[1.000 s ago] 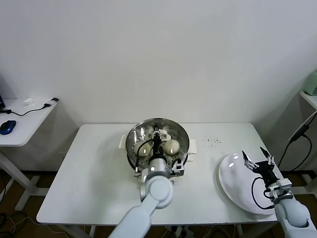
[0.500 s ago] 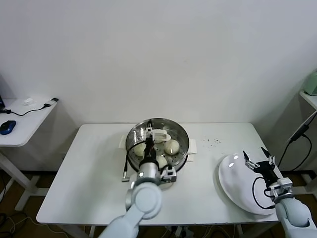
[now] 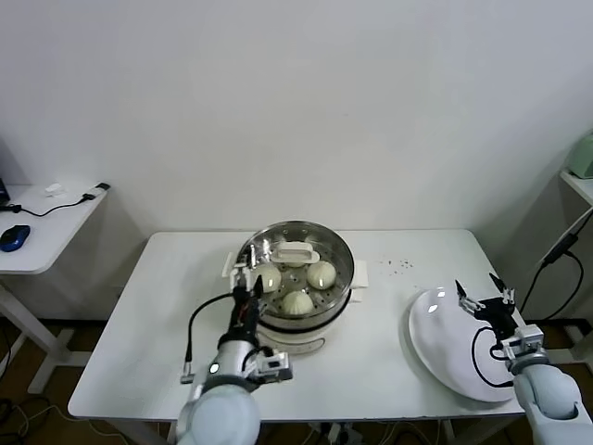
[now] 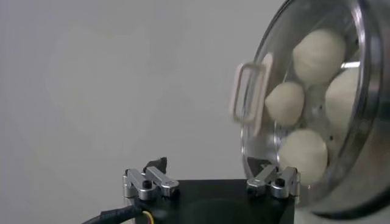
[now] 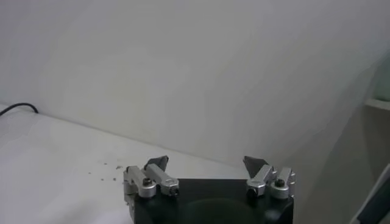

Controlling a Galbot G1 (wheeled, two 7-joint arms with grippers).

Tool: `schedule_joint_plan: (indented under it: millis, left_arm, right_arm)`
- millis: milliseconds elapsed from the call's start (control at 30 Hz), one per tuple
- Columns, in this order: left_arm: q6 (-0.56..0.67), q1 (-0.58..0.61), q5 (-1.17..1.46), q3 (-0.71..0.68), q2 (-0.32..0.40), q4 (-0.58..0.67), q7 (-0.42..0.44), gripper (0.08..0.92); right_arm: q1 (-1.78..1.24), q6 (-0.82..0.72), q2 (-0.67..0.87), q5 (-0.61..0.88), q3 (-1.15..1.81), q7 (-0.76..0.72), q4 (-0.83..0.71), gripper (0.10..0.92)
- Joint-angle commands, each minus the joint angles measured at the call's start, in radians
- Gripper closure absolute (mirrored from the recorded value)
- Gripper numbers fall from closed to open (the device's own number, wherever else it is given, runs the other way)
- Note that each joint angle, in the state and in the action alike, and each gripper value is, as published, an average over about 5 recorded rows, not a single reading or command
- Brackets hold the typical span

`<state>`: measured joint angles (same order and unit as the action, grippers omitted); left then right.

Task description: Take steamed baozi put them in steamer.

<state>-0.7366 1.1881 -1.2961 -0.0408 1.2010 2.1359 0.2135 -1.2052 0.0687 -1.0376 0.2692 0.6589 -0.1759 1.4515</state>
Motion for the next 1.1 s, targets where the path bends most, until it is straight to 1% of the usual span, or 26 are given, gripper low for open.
schedule_joint_plan:
  millis: [33,133,267,400,500,633,767,900,1100]
  left_arm:
    - [0.352,0.283,0.582,0.429,-0.062,0.090,-0.383,0.177]
    - [0.494,0.350,0.810,0.580,-0.022,0.086,-0.375,0.177]
    - [0.634,0.420,1.123,0.749,0.077,0.051,-0.309,0.177]
    - [0.741,0.453,1.322,0.850,0.171,-0.027,-0.238,0.177]
    - [0.801,0.452,1.429,0.889,0.226,-0.105,-0.200,0.177]
    - [0.831,0.449,1.511,0.906,0.272,-0.176,-0.182,0.177]
    - [0.842,0.449,1.518,0.906,0.299,-0.214,-0.170,0.177]
    - [0.838,0.447,1.493,0.902,0.315,-0.209,-0.154,0.177]
    - [0.812,0.440,1.435,0.899,0.338,-0.161,-0.136,0.177]
  right_arm:
    - [-0.015,-0.039,-0.016,-0.003,-0.003,0.013,0.052,0.203]
    - [-0.023,-0.036,-0.029,-0.009,-0.004,0.013,0.064,0.203]
    - [-0.034,-0.037,-0.041,-0.016,-0.007,0.012,0.087,0.203]
    - [-0.045,-0.038,-0.047,-0.014,-0.010,0.008,0.111,0.203]
    - [-0.052,-0.039,-0.052,-0.014,-0.012,0.007,0.128,0.203]
    - [-0.067,-0.044,-0.058,-0.007,-0.010,-0.002,0.157,0.203]
    - [-0.083,-0.042,-0.064,0.000,-0.006,-0.019,0.181,0.203]
    - [-0.089,-0.035,-0.078,0.013,-0.004,-0.028,0.185,0.203]
    - [-0.086,-0.026,-0.103,0.017,-0.004,-0.033,0.178,0.203]
